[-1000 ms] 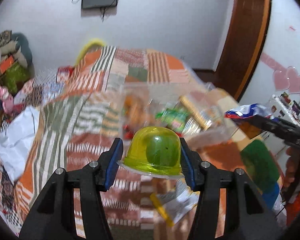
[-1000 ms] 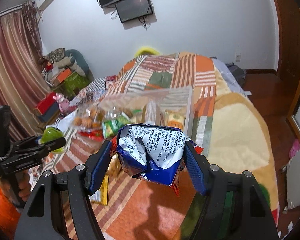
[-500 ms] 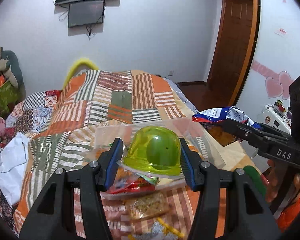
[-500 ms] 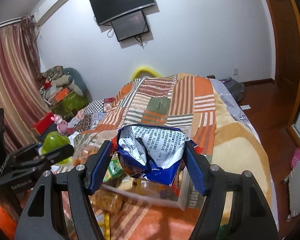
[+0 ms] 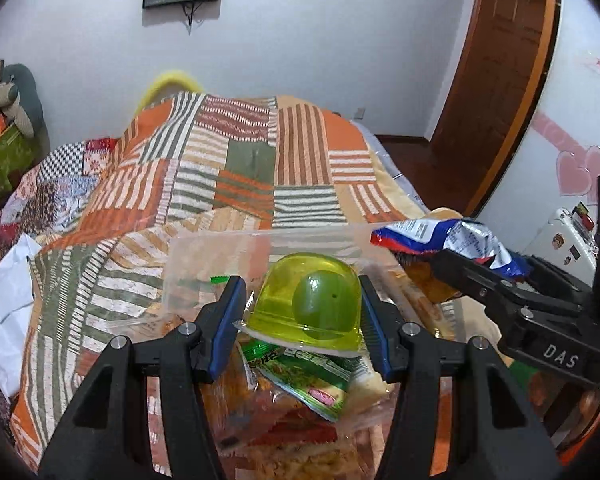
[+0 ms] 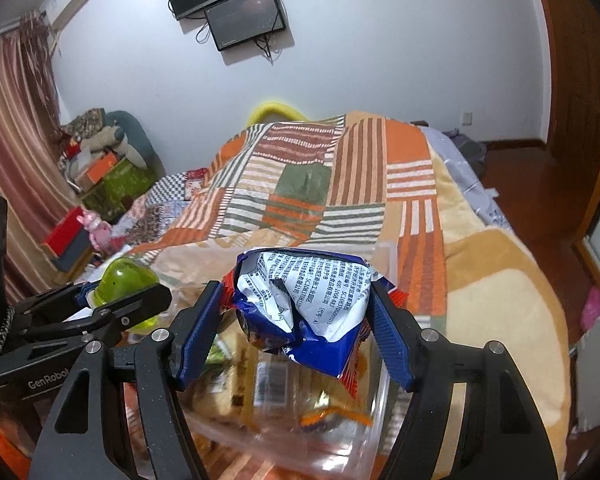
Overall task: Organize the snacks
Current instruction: 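Put the green-lid cup into the box with the left tool while the right tool drops the chip bag in, then grasp the nut-cluster pack with the left tool while the right tool grasps the yellow-white snack bag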
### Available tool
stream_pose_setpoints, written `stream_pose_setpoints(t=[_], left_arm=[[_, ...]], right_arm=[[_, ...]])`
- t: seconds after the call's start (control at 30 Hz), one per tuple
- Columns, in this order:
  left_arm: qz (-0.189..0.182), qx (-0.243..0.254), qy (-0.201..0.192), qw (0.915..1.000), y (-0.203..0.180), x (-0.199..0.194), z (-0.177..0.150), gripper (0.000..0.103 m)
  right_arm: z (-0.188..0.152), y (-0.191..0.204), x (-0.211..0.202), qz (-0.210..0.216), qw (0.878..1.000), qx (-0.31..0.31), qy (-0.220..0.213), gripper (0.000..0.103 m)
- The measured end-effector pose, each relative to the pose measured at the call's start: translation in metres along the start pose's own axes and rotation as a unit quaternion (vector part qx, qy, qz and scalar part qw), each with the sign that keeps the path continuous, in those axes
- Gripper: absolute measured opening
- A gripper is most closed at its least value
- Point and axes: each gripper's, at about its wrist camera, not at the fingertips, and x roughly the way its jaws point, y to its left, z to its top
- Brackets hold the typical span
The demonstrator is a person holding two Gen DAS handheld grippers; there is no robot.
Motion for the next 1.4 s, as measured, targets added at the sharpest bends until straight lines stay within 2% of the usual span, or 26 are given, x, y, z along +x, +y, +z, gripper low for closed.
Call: stream_pose_setpoints(t=[0.1, 0.23, 0.33, 0.5, 0.67, 0.8, 1.03, 1.2, 1.4], left_arm=[[0.005, 0.001, 0.008, 1.0, 0.001, 0.009, -0.001, 0.055], [0.03, 0.017, 0.004, 0.9994, -0.004, 0.012, -0.002, 0.055], [0.027, 0.013, -0.001, 0.9996, -0.002, 0.008, 0.0, 0.056], [0.009, 0.0, 0.005, 0.9999, 0.002, -0.003, 0.001, 0.057], [-0.004, -0.006, -0.004, 1.0, 0.003, -0.025, -0.002, 0.058], [-0.003, -0.005, -0.015, 0.9999, 0.002, -0.047, -0.007, 0.066], [0.015, 0.015, -0.024, 0.9995, 0.006, -0.085, -0.032, 0.077], [0.015, 0.005, -0.016, 0.9998, 0.019, -0.101, -0.052, 0.082], [0.03, 0.002, 0.003, 0.9995, 0.034, -0.111, -0.085, 0.085]], right_arm=[[0.002, 0.005, 0.004, 0.003, 1.0, -0.014, 0.004, 0.069], [0.001, 0.004, 0.014, 0.009, 1.0, -0.013, 0.023, 0.07], [-0.003, -0.002, 0.022, 0.014, 0.999, 0.004, 0.049, 0.075], [-0.007, -0.007, 0.015, 0.015, 0.998, 0.02, 0.058, 0.077], [-0.007, -0.003, -0.005, 0.008, 0.999, 0.005, 0.047, 0.084], [-0.008, 0.002, -0.022, 0.011, 0.999, -0.012, 0.037, 0.085], [-0.025, 0.015, -0.048, 0.027, 0.998, -0.035, 0.033, 0.089], [-0.054, 0.029, -0.048, 0.044, 0.996, -0.052, 0.062, 0.089], [-0.084, 0.046, -0.034, 0.079, 0.991, -0.033, 0.101, 0.089]])
